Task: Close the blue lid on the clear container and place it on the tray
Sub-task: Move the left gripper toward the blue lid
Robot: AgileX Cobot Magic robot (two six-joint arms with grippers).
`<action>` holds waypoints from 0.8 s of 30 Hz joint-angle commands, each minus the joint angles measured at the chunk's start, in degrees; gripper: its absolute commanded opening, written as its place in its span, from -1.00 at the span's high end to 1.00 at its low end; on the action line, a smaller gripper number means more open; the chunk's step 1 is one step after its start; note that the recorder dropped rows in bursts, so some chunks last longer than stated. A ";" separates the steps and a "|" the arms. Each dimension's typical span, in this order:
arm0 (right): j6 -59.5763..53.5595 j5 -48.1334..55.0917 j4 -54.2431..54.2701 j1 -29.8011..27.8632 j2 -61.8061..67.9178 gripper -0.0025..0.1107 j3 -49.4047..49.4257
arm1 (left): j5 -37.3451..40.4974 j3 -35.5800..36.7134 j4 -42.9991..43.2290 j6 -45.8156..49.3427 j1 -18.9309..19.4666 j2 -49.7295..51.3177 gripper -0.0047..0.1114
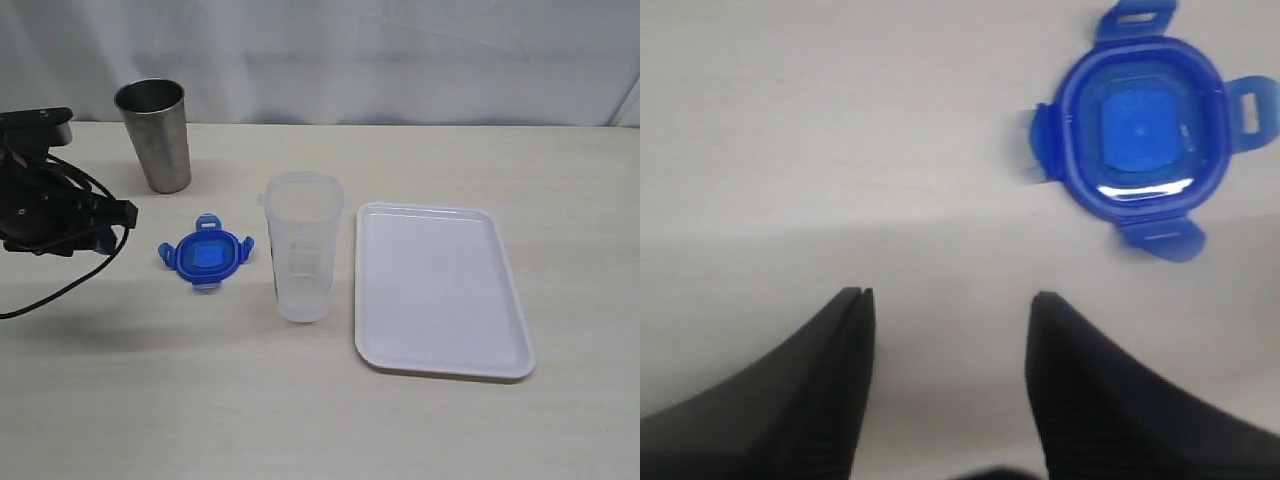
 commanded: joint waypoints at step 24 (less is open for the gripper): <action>0.31 0.09 0.11 0.04 -0.31 0.88 0.17 | -5.15 -9.90 -23.67 20.59 -0.09 17.51 0.15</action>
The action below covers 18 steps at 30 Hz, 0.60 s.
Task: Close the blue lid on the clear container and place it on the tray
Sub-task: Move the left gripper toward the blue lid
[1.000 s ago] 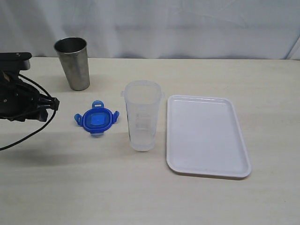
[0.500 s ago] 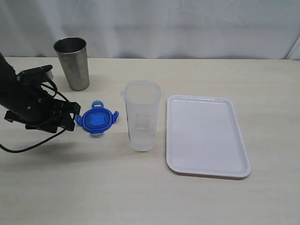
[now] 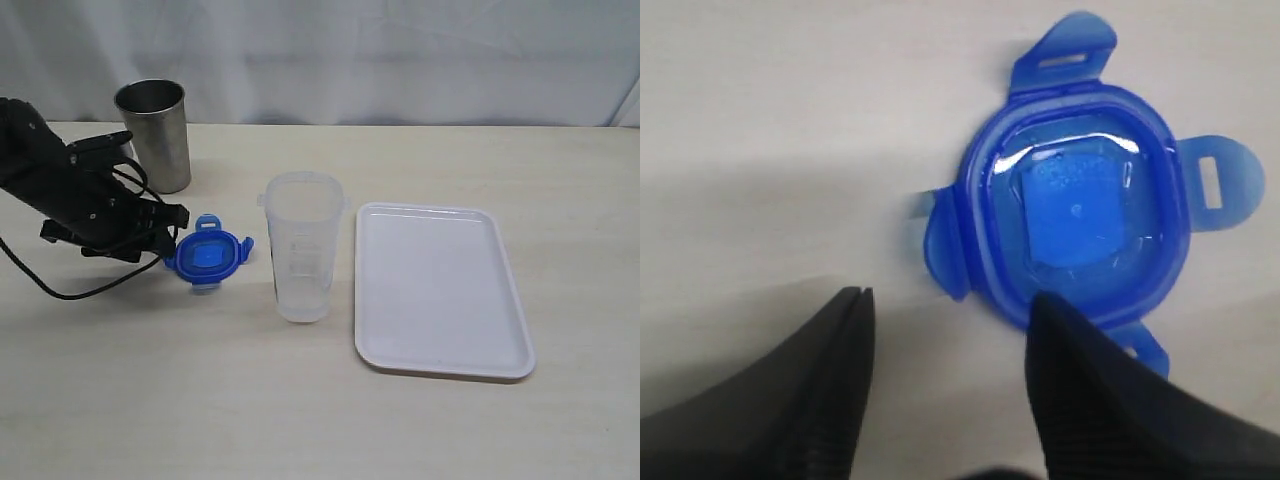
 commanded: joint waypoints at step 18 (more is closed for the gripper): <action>0.31 0.09 0.11 0.04 -0.31 0.88 0.17 | -6.53 -0.57 -4.91 4.02 -0.09 3.41 0.16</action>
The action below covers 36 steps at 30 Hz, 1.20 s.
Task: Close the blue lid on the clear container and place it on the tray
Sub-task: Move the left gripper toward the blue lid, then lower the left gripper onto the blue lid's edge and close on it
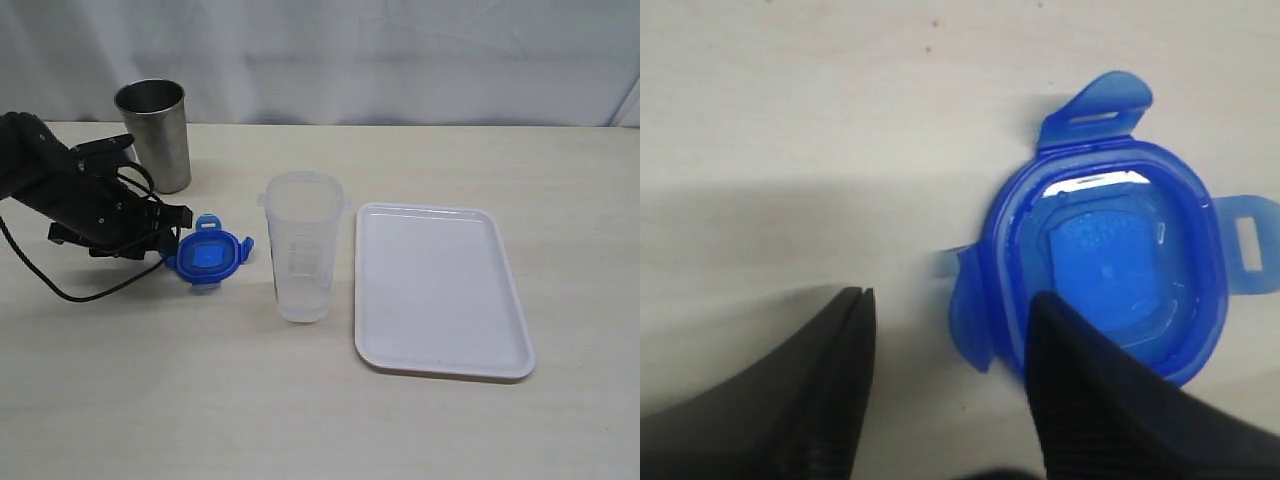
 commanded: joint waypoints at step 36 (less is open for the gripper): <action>0.31 0.09 0.11 0.04 -0.31 0.88 0.17 | 0.69 -0.43 -4.96 3.76 -1.82 2.43 0.38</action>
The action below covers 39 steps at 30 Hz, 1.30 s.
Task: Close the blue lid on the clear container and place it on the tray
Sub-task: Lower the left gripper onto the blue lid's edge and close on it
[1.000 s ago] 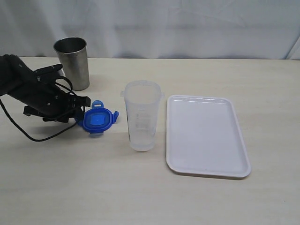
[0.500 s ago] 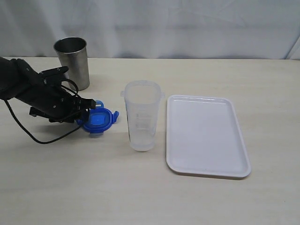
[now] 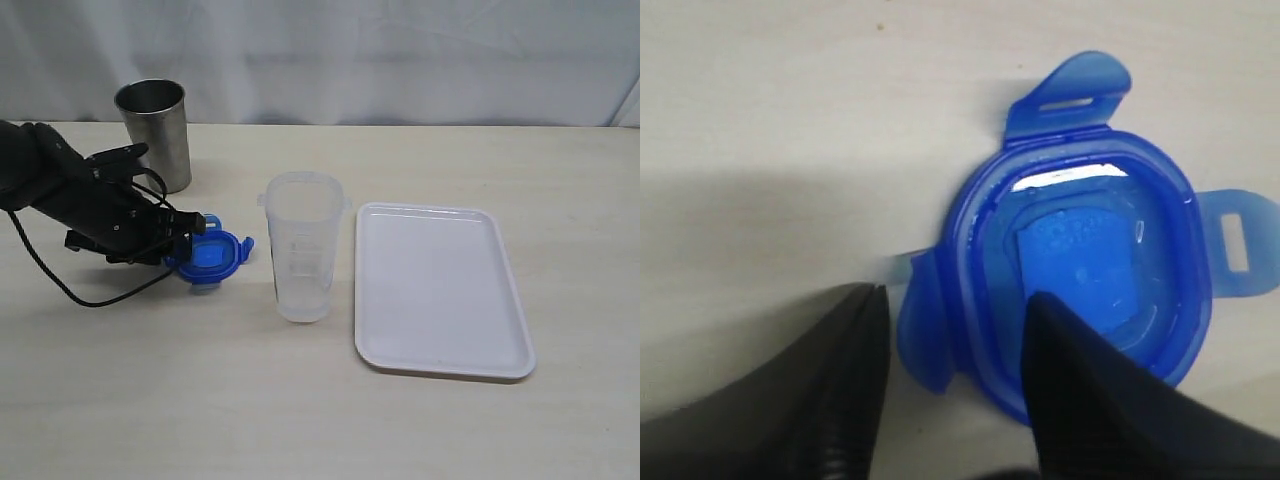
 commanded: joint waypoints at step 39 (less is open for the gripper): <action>0.31 0.09 0.11 0.04 -0.31 0.88 0.17 | 4.47 -2.43 9.23 1.58 -0.30 -2.19 0.20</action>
